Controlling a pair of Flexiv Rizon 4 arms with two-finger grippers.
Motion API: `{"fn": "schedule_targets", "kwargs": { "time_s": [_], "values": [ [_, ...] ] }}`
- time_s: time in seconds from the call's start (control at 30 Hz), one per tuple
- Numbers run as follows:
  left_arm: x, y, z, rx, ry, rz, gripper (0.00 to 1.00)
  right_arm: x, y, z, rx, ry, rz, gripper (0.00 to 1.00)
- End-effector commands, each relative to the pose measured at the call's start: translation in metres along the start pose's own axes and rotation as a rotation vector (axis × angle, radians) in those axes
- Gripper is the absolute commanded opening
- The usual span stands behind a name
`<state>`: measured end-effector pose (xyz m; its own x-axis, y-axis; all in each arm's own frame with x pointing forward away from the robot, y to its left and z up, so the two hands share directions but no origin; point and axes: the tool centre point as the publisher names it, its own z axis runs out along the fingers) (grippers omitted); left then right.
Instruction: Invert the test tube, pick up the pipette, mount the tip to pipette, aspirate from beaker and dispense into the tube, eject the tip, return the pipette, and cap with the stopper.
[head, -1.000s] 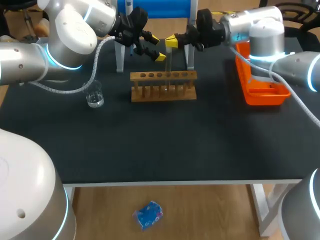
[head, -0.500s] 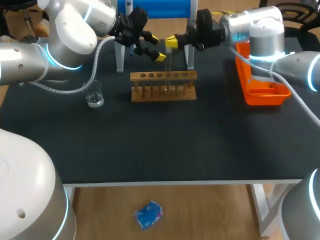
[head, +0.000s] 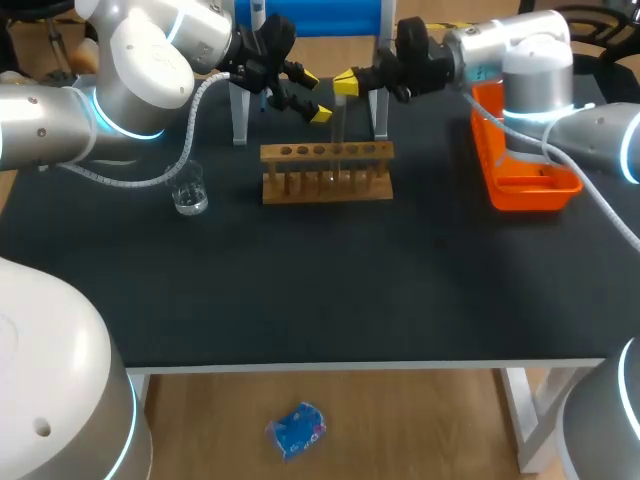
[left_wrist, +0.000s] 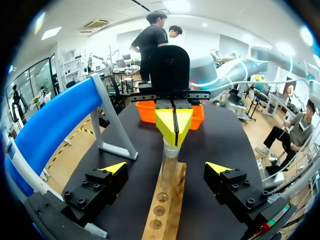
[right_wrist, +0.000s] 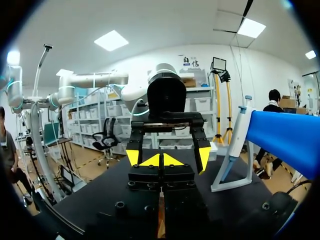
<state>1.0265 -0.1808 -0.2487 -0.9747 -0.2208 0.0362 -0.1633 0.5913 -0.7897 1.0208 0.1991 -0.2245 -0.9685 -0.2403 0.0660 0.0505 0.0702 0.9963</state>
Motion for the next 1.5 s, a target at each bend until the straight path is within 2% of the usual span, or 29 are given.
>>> {"fn": "schedule_targets", "kwargs": {
  "time_s": [0.03,0.23,0.3,0.47,0.5,0.53,0.6,0.87,1.17,1.5],
  "values": [
    [-0.001,-0.001,-0.001,-0.005,0.004,-0.002,1.00,0.004,0.005,-0.003,0.003,-0.007,-0.011,0.00],
    [-0.001,-0.001,-0.001,-0.005,0.004,-0.002,1.00,0.007,0.017,-0.009,0.014,-0.020,-0.041,0.00],
    [-0.001,-0.001,-0.001,-0.005,0.004,-0.002,1.00,0.009,0.020,-0.014,0.045,-0.039,-0.044,0.00],
    [-0.001,-0.001,-0.001,-0.005,0.004,-0.002,1.00,0.018,0.020,-0.027,0.210,-0.081,-0.042,0.00],
    [-0.001,-0.001,-0.001,-0.005,0.004,-0.002,1.00,0.020,0.019,-0.029,0.258,-0.082,-0.043,0.34],
    [-0.001,-0.001,-0.001,-0.005,0.004,-0.002,1.00,0.023,0.017,-0.031,0.306,-0.078,-0.048,1.00],
    [-0.001,-0.001,-0.001,-0.005,0.004,-0.002,1.00,0.028,0.014,-0.035,0.369,-0.082,-0.044,1.00],
    [-0.001,-0.001,-0.001,-0.005,0.004,-0.002,1.00,0.028,-0.006,-0.049,0.496,-0.149,-0.024,1.00],
    [-0.001,-0.001,-0.001,-0.005,0.004,-0.002,1.00,0.028,-0.027,-0.065,0.497,-0.191,-0.012,1.00],
    [-0.001,-0.001,-0.001,-0.005,0.004,-0.002,1.00,0.029,-0.028,-0.069,0.492,-0.192,-0.012,1.00]
  ]
}}
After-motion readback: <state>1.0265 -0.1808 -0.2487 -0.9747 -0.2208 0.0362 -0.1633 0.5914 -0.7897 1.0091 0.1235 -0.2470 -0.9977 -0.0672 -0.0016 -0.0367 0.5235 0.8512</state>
